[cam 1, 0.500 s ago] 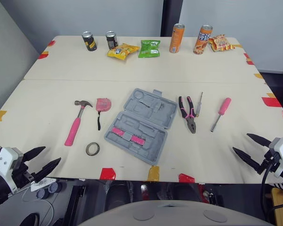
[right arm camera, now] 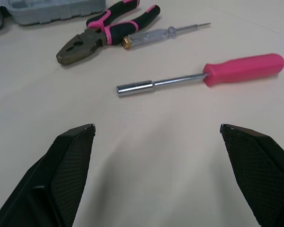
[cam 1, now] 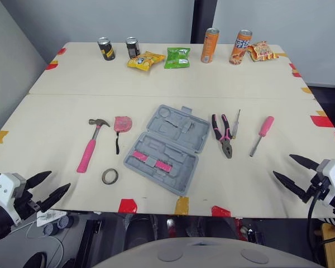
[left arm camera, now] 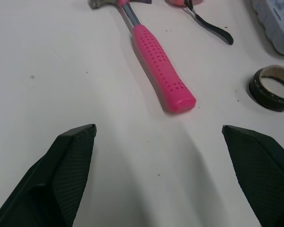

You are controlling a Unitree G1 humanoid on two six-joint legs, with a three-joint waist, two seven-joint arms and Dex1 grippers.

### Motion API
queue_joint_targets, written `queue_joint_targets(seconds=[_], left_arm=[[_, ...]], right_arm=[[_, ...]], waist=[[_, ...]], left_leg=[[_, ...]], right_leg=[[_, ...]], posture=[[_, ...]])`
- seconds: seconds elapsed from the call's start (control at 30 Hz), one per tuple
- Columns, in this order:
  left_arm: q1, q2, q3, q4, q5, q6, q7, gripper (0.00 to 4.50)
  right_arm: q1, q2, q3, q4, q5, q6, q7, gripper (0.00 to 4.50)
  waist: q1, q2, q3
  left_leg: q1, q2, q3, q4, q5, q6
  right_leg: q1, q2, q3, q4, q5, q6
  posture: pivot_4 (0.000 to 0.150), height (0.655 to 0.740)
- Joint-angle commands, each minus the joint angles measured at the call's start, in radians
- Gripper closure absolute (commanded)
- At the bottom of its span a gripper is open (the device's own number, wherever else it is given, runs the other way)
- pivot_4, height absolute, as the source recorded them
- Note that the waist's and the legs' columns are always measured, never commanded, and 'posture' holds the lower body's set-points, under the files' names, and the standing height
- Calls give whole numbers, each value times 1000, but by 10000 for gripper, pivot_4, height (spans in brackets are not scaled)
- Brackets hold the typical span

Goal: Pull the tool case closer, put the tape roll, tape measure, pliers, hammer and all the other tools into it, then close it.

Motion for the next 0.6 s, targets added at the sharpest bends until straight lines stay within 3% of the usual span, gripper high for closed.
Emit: queue_joint_targets(seconds=[0.03, 0.3, 0.57, 0.6], left_arm=[[-39, 29, 28, 16, -24, -1, -2, 0], [-175, 72, -59, 6, 24, 33, 1, 0], [-436, 47, -291, -74, 94, 141, 35, 0], [-473, 45, -326, -83, 95, 182, 30, 0]], right_arm=[[9, -1, -1, -76, 32, 37, 5, 232], [8, 14, 84, -237, 16, 126, -18, 232], [-66, 36, 246, -345, -62, 228, -90, 232], [-80, 47, 262, -364, -57, 249, -104, 2659]], waist=[[1, 0, 0], [8, 0, -1], [16, 0, -1], [16, 0, -1]], left_leg=[[0, 0, 0, 0, 0, 0], [0, 0, -1, 1, 0, 0], [-1, -3, -3, 3, 0, 0], [0, -4, -3, 2, 1, 0]], right_leg=[[0, 0, 0, 0, 0, 0], [0, 0, -1, 2, 0, 0], [-6, -2, 0, 11, 2, 3], [-7, -2, 1, 12, 2, 4]], posture=[[1500, 7400], [1500, 7400], [1500, 7400], [1500, 7400]])
